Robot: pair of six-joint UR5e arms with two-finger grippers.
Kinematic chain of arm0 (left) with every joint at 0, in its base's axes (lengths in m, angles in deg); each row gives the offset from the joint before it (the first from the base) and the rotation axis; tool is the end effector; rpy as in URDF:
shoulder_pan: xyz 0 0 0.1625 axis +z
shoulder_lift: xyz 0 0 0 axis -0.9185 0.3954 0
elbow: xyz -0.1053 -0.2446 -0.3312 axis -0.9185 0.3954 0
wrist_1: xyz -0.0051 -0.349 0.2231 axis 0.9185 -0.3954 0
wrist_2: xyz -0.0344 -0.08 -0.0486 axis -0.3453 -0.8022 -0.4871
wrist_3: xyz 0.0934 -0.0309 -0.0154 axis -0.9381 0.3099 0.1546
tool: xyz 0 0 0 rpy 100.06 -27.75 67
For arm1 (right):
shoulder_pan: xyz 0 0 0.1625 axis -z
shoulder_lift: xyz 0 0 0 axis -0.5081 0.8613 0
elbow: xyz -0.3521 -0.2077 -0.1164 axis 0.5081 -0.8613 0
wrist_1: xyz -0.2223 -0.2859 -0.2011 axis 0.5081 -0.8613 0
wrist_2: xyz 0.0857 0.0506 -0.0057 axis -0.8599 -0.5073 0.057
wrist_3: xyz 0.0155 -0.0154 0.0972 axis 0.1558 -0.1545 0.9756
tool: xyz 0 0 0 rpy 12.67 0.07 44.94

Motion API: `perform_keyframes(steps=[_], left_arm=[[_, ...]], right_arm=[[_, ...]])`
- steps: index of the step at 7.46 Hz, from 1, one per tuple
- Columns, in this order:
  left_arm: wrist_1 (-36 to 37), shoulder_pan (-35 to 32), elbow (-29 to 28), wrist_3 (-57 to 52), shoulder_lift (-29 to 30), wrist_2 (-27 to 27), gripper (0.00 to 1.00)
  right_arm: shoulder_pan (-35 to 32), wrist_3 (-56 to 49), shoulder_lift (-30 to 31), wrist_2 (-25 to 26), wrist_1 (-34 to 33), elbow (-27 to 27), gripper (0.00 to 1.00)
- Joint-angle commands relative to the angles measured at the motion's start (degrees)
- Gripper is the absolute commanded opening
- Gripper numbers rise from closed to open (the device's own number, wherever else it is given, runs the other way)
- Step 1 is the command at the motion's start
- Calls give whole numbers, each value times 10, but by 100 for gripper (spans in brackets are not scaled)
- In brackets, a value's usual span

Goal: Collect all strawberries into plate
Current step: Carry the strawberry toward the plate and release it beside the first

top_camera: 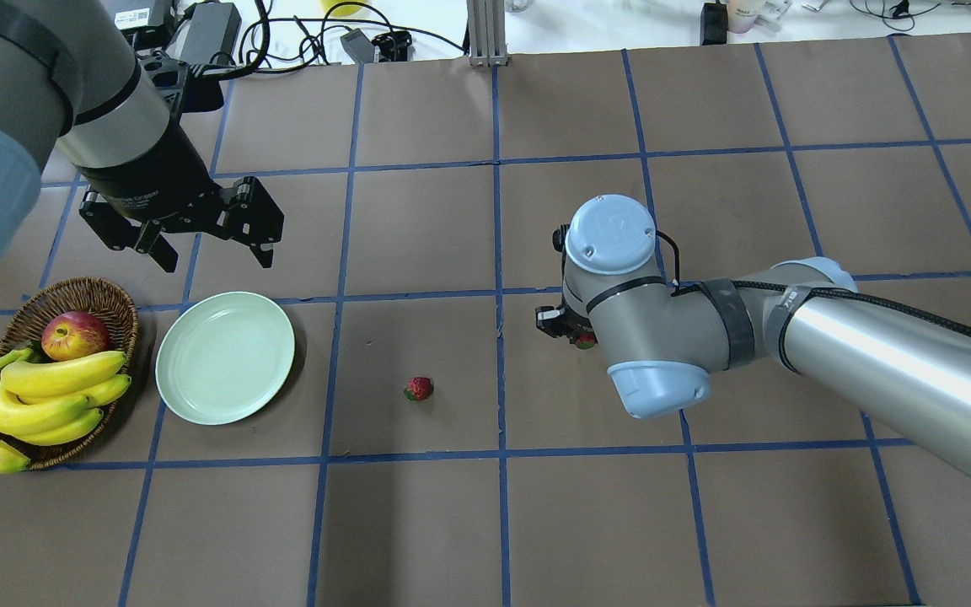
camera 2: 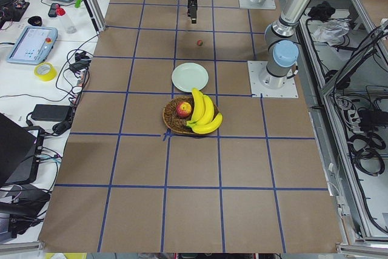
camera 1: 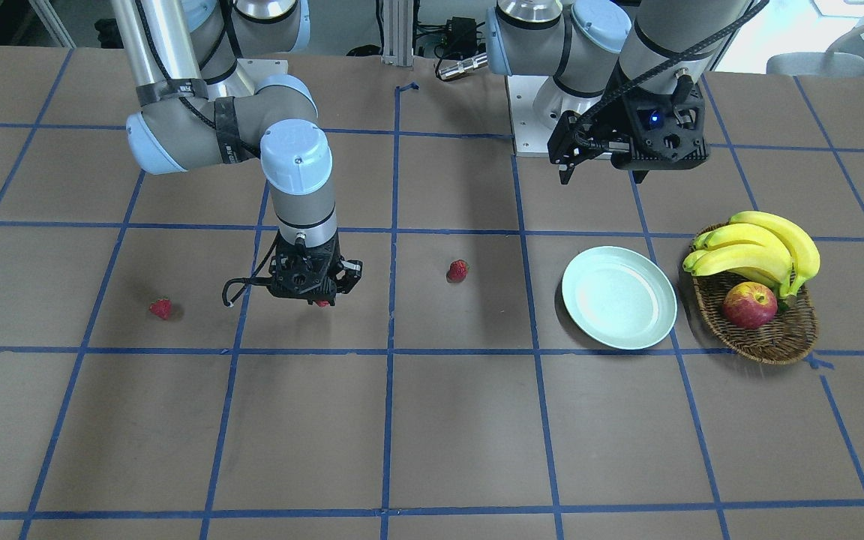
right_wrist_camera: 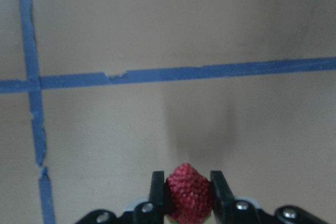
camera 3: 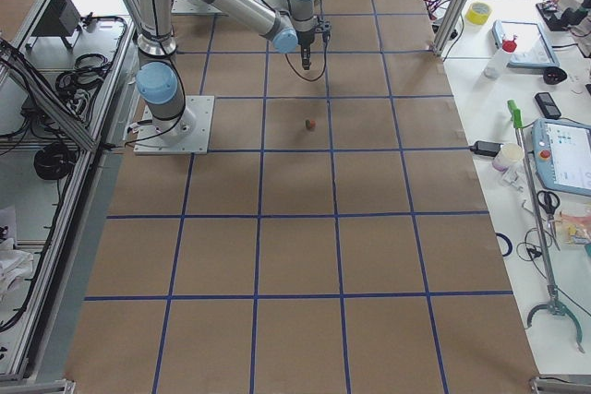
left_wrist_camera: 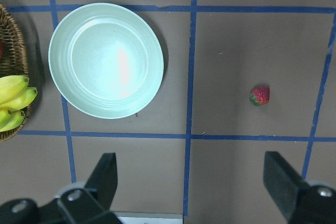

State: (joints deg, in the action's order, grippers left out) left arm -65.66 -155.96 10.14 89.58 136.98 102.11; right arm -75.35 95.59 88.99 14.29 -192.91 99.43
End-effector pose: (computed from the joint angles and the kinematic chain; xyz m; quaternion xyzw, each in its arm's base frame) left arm -0.1241 -0.4557 0.4685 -0.0147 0.9993 0.0316 0.0167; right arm 0.2691 -0.4718 0.2213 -0.0396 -0.9978 0.0530 0.0013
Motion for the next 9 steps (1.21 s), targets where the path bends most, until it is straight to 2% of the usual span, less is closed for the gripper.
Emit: perform_keyframes(steps=[1, 2, 4, 5, 7, 8, 9], left_arm=[[1, 0, 3, 0, 0, -1, 100], [0, 0, 5, -1, 0, 0, 100], [1, 0, 6, -2, 0, 28, 100], [2, -2, 6, -2, 0, 28, 100], [7, -2, 5, -2, 0, 26, 100], [7, -3, 6, -2, 0, 27, 100], [8, -3, 6, -2, 2, 27, 100]], right_arm=[[-49, 80, -22, -32, 94, -125, 1], [-90, 125, -61, -32, 95, -171, 1], [-141, 194, -125, -33, 86, -223, 0], [-171, 230, -144, -32, 85, -228, 0], [-183, 265, -171, -33, 36, -228, 11], [-183, 267, -179, -37, 32, -227, 37], [-183, 290, -176, -41, 32, -227, 79]])
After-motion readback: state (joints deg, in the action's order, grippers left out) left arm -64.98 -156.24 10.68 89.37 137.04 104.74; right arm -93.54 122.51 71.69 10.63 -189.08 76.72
